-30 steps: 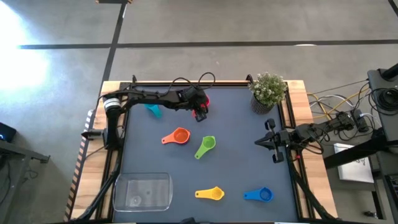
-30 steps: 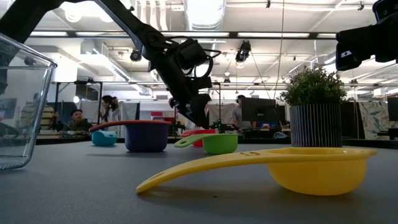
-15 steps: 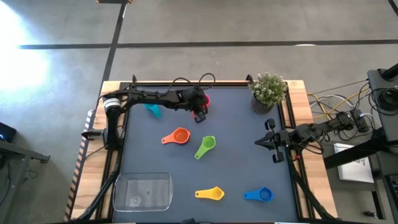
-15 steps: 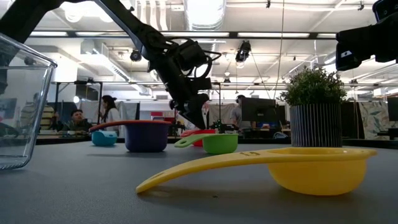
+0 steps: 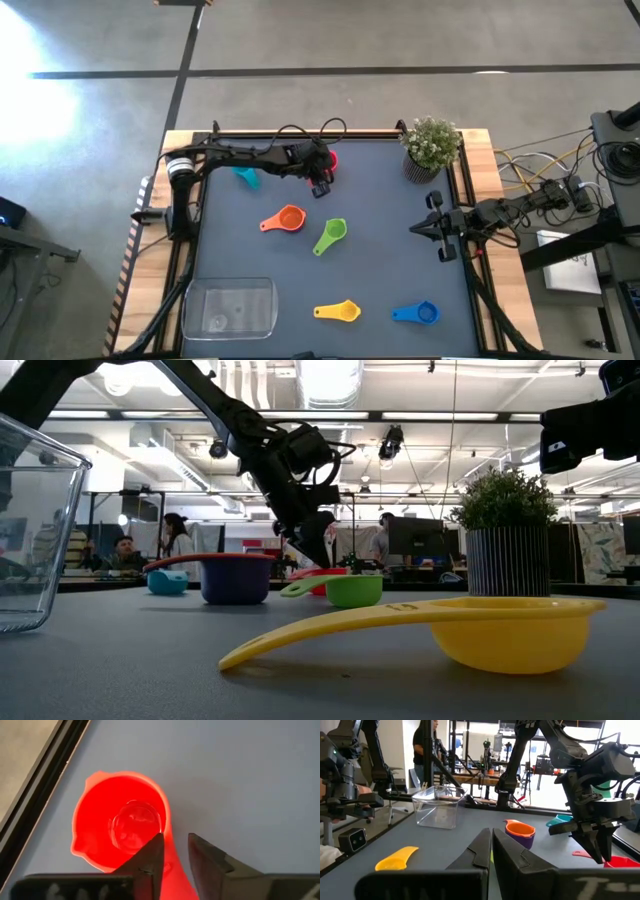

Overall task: Nest measuring cups in basket
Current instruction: Stack the red measuring cup on top of the orange measuring cup

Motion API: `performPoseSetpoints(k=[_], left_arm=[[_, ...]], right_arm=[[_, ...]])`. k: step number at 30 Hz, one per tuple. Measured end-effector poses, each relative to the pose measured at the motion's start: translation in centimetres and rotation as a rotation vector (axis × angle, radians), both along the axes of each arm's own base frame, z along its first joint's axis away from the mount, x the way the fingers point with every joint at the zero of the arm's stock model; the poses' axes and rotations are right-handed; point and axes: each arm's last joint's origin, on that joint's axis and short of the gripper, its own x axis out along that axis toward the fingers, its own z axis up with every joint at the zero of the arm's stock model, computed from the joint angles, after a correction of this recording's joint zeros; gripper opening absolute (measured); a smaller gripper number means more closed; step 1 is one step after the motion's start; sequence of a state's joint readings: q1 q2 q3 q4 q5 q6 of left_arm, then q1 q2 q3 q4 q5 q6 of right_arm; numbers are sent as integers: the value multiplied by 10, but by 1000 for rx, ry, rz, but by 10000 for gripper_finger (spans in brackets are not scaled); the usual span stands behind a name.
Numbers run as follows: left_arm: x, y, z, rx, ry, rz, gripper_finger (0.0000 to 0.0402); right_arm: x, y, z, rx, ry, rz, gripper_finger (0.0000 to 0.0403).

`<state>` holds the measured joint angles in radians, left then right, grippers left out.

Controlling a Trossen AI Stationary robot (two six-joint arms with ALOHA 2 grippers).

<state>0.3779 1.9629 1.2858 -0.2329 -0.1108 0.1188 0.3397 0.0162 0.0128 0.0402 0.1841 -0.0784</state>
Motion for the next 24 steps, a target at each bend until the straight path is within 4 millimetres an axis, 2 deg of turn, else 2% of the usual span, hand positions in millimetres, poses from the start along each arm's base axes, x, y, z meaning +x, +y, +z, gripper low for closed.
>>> performPoseSetpoints(k=[6,10,17,24], left_arm=[[0,0,0,2,-5,0,134],[1,0,1,5,-10,0,159],[1,0,0,6,-11,0,171],[-7,0,-15,28,-4,3,171]], right_arm=[[0,0,0,0,0,0,9],[0,0,0,0,0,0,9],[0,0,0,0,0,0,9],[0,0,0,0,0,0,9]])
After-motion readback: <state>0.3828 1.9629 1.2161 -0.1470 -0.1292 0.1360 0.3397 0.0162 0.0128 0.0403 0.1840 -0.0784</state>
